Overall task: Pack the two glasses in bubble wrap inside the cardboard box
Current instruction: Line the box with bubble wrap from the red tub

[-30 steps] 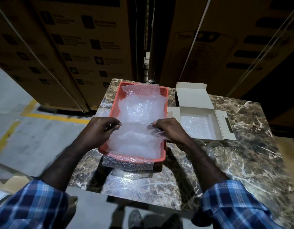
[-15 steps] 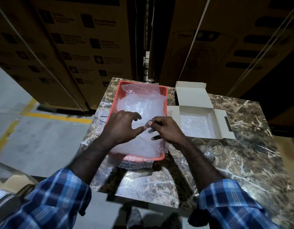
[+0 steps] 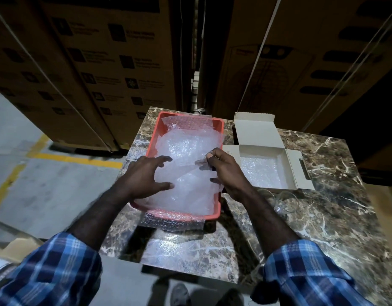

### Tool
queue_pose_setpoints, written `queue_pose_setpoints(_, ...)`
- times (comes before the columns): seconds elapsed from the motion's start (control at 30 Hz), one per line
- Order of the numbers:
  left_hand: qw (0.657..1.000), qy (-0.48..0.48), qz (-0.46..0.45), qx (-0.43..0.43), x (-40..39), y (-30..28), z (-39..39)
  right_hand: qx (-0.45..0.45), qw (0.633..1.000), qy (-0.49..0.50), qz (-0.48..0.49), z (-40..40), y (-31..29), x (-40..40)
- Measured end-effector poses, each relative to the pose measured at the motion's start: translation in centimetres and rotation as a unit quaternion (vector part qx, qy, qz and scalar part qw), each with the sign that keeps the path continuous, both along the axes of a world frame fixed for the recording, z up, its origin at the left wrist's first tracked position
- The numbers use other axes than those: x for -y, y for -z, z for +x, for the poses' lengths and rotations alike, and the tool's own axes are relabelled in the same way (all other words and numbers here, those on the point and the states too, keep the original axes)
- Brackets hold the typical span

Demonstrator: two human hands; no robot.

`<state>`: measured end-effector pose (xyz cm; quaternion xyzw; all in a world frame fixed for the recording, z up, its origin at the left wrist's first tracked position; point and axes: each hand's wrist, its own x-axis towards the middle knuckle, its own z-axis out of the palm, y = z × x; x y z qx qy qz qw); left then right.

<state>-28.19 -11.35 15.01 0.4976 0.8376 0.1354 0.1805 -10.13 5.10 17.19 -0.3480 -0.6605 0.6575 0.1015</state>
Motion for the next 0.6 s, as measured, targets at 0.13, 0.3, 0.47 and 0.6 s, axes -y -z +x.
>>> queue_pose_setpoints(0.13, 0.995, 0.004, 0.084, -0.058, 0.1, -0.4, -1.2, 0.000, 1.000, -0.027, 0.000, 0.0, -0.6, 0.2)
queue_pose_setpoints(0.3, 0.987, -0.001, 0.152, -0.048, -0.1, -1.8, -2.3, -0.006, 0.999, -0.041, -0.013, 0.1, -0.8, -0.4)
queue_pose_setpoints(0.47, 0.983, -0.015, 0.164, 0.085, -0.6, -4.7, -3.3, -0.048, 0.999, 0.013, -0.015, 0.0, -2.0, -1.4)
queue_pose_setpoints(0.6, 0.990, 0.028, 0.066, 0.120, -1.7, -6.9, -4.7, -0.080, 0.996, 0.039, -0.015, -0.8, -3.3, -1.9)
